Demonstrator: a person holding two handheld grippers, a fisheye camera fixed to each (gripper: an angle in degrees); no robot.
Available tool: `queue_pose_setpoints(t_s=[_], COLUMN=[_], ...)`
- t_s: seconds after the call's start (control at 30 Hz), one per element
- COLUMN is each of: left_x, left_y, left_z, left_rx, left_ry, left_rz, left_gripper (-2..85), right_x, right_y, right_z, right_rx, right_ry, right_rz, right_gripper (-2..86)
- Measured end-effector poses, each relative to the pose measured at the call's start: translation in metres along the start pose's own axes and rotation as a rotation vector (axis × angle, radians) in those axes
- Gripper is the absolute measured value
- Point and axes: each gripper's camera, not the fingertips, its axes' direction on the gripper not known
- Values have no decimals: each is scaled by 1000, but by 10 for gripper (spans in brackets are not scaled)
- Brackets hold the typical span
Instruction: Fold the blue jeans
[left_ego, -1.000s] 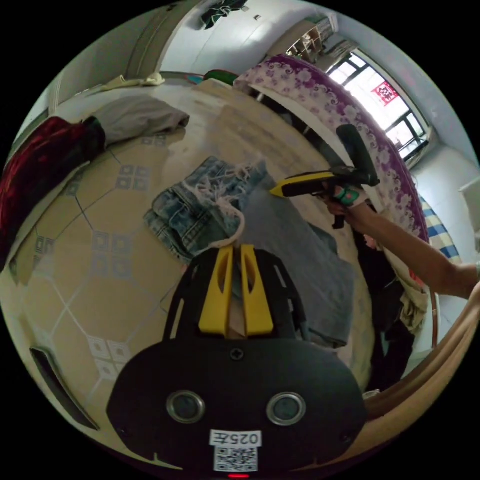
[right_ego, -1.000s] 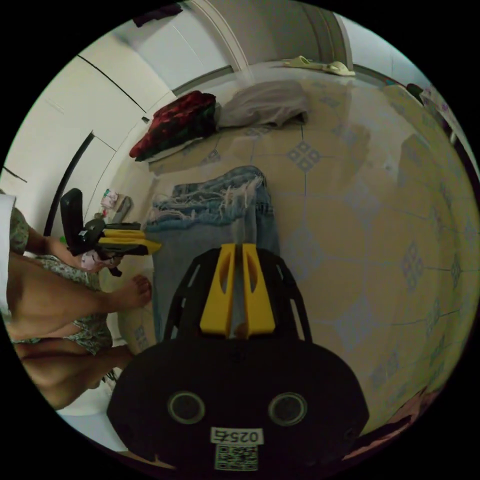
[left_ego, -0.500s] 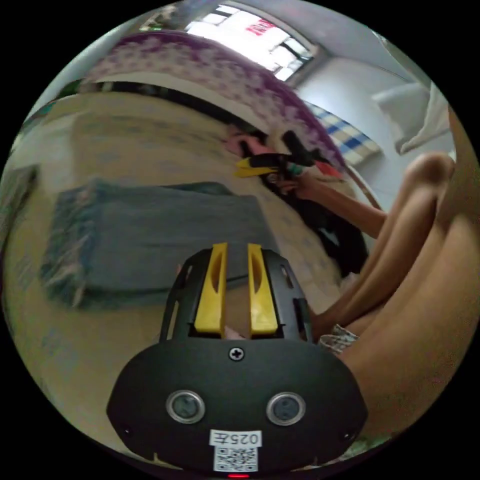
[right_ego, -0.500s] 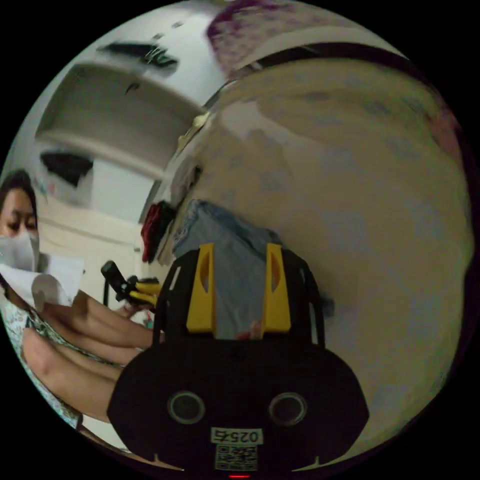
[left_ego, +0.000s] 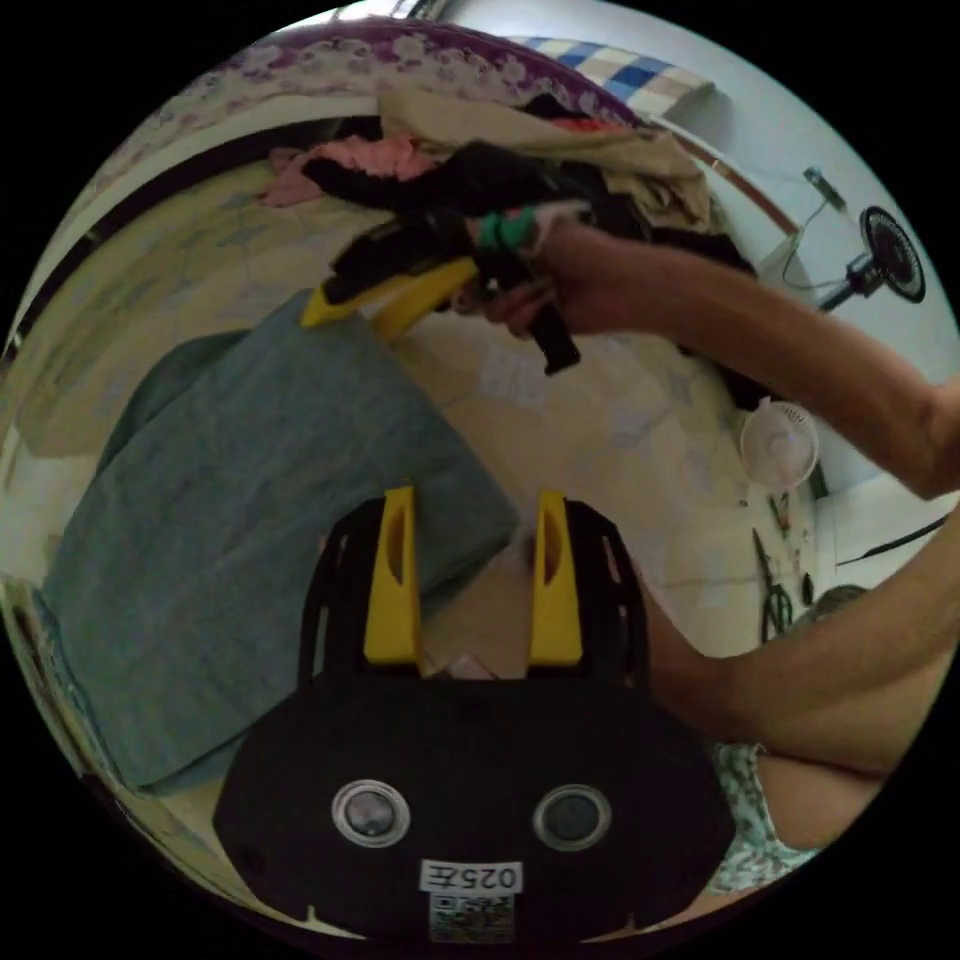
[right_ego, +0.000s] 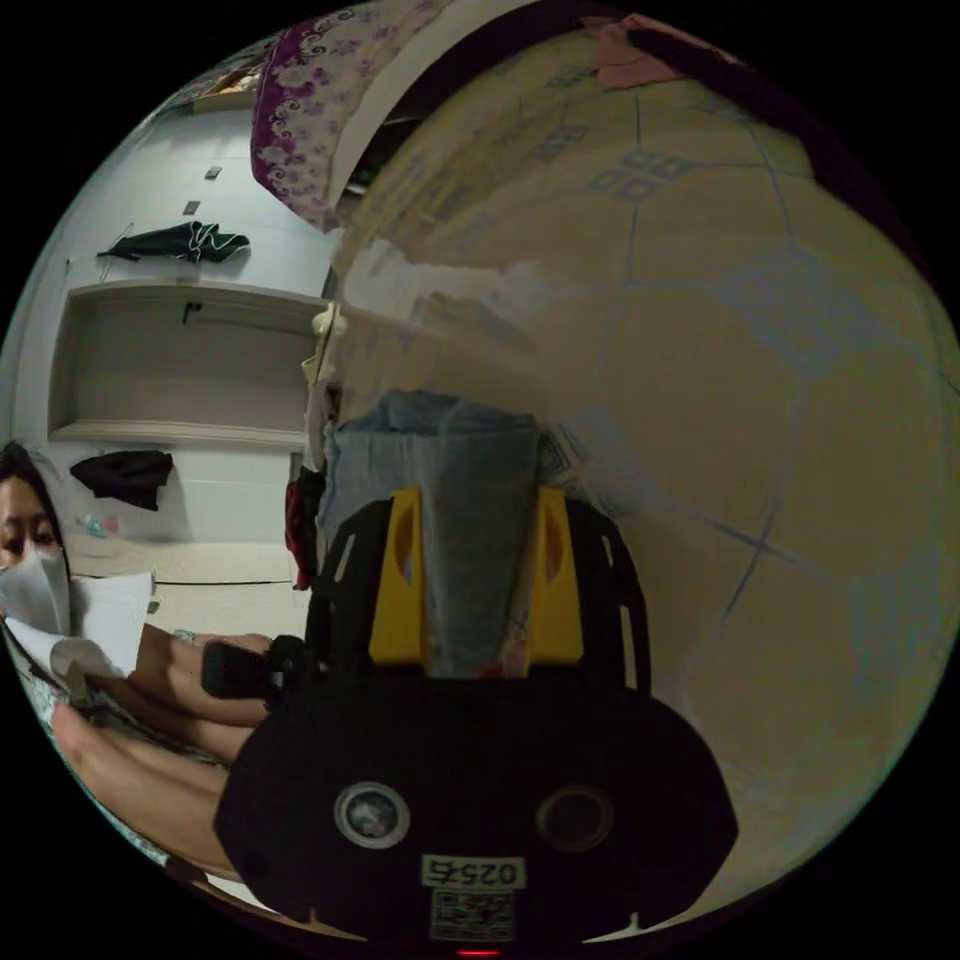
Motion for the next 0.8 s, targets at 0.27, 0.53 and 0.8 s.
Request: queue_pose_setpoints(t_s=[0.27,0.53,0.8], left_x=[43,-5,-33], left_y=[-15,-20,-51], left_z=[27,-3,-70], left_rx=[-84,9,186], left_ry=[-293,-68,436], left_rz=[92,-27,112], left_gripper=[118,33,12], right_x=[40,67,102], right_y=[-1,15,104], right_z=[-32,-69,-171], right_rx=[6,9,203], right_ry=[-56,-104,-404], right_rz=[43,64,236], right_gripper=[98,52,49])
